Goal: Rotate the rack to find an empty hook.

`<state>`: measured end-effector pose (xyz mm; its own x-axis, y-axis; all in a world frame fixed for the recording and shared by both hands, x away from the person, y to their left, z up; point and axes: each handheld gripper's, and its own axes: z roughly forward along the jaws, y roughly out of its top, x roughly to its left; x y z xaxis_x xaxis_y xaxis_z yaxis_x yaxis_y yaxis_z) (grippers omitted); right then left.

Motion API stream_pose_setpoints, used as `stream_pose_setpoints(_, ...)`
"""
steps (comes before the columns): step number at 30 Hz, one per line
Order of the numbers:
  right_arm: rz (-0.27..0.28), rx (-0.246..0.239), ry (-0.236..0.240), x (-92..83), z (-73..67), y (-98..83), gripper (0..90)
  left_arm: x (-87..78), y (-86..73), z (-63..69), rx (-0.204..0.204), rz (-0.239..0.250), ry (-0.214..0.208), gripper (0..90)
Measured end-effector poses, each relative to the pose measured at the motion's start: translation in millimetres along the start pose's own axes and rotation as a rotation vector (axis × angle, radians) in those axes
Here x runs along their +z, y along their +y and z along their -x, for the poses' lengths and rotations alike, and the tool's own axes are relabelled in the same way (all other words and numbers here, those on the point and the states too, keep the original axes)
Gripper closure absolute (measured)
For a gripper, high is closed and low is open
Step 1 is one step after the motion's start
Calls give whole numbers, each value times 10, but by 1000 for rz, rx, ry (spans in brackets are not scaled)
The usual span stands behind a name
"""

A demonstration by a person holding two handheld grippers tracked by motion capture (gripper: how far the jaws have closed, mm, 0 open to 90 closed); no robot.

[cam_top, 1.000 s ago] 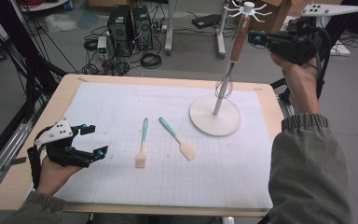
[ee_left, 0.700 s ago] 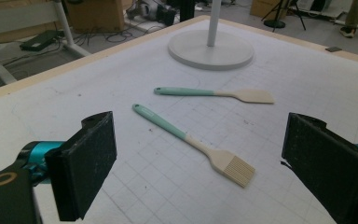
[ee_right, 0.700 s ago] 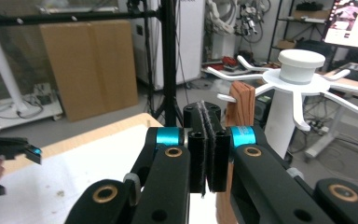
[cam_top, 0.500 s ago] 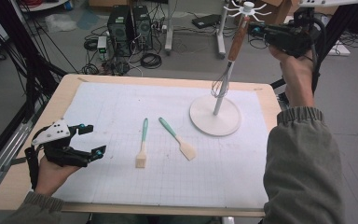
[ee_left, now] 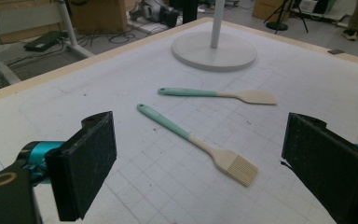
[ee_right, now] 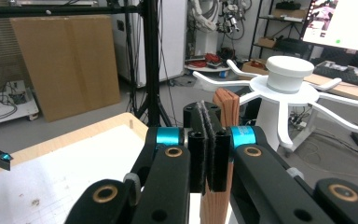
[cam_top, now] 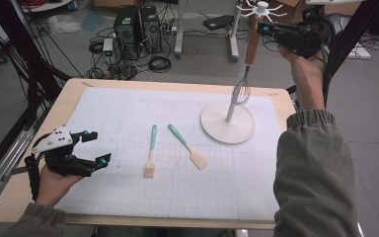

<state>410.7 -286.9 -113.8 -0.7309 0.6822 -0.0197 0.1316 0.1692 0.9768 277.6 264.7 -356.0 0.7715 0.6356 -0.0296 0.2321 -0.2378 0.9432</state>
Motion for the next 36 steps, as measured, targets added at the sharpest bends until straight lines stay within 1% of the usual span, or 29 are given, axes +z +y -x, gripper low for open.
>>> stream_pose_setpoints(7,3,0,-23,-41,7,-4,894,-2,0,3,-4,5,-2,105)
stream_pose_setpoints(9,2,4,-30,-28,2,-6,894,-3,1,3,-4,5,-2,105)
stream_pose_setpoints(13,-2,-12,-35,16,-19,-5,894,-1,-2,3,-4,3,-5,105)
stream_pose_setpoints(15,0,-12,-37,37,-29,-5,894,-4,-4,4,-5,9,-9,105)
stream_pose_setpoints(16,-7,-6,-41,40,-40,-6,893,-7,-3,2,-4,7,-10,105)
stream_pose_setpoints(17,-4,-15,-43,49,-37,-6,894,-9,-2,-1,-2,8,-8,105)
stream_pose_setpoints(20,-10,-4,-59,67,-48,-10,894,-14,-1,-1,-5,9,-5,105)
stream_pose_setpoints(28,-12,-14,-43,109,-89,-29,894,-3,-9,5,-3,3,-9,105)
stream_pose_setpoints(30,-12,-14,-27,89,-96,-39,894,0,-11,7,-4,3,-11,105)
stream_pose_setpoints(32,-10,-20,-21,62,-89,-48,894,0,-10,9,-5,3,-11,105)
stream_pose_setpoints(34,-10,-16,-20,19,-77,-61,894,-2,-8,8,-1,1,-11,105)
stream_pose_setpoints(36,-9,-16,-9,-33,-60,-72,894,-5,-6,8,1,3,-11,105)
